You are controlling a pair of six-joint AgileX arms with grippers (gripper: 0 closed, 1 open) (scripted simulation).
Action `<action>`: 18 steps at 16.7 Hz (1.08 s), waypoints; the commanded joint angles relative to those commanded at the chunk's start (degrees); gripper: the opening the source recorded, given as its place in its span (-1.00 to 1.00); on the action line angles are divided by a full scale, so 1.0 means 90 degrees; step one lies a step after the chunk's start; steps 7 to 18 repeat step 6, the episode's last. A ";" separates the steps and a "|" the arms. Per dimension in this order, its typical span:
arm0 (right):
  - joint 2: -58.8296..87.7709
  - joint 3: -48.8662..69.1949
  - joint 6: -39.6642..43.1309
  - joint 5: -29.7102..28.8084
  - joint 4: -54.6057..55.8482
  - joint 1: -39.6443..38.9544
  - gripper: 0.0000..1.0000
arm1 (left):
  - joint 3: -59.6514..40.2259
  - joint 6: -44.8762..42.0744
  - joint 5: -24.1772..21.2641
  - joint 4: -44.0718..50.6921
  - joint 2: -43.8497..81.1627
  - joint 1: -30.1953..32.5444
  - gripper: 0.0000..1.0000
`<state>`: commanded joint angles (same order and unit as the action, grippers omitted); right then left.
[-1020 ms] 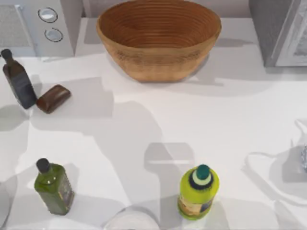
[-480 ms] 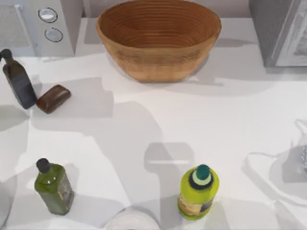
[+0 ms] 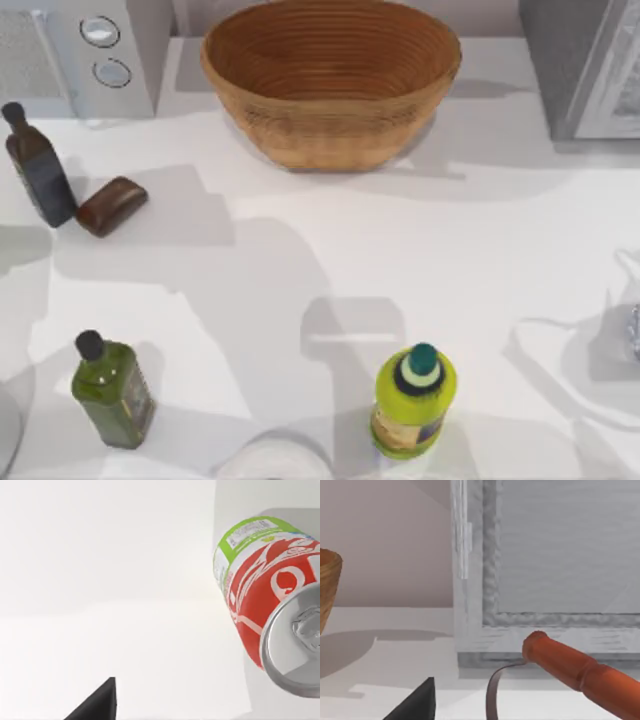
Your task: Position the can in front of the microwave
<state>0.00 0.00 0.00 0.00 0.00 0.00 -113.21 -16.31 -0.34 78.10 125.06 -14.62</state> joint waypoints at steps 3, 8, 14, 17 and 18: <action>0.0000 0.0000 0.0000 0.0000 0.0000 0.0000 1.00 | -0.0325 0.0161 0.0000 0.0324 0.0026 0.0203 1.00; 0.0000 0.0000 0.0000 0.0000 0.0000 0.0000 1.00 | -0.0504 0.0358 0.0015 0.0442 0.0062 0.0361 1.00; 0.0000 0.0000 0.0000 0.0000 0.0000 0.0000 1.00 | -0.0504 0.0358 0.0015 0.0442 0.0062 0.0361 1.00; 0.0000 0.0000 0.0000 0.0000 0.0000 0.0000 1.00 | -0.0504 0.0358 0.0015 0.0442 0.0062 0.0361 1.00; 0.0000 0.0000 0.0000 0.0000 0.0000 0.0000 1.00 | -0.0504 0.0358 0.0015 0.0442 0.0062 0.0361 1.00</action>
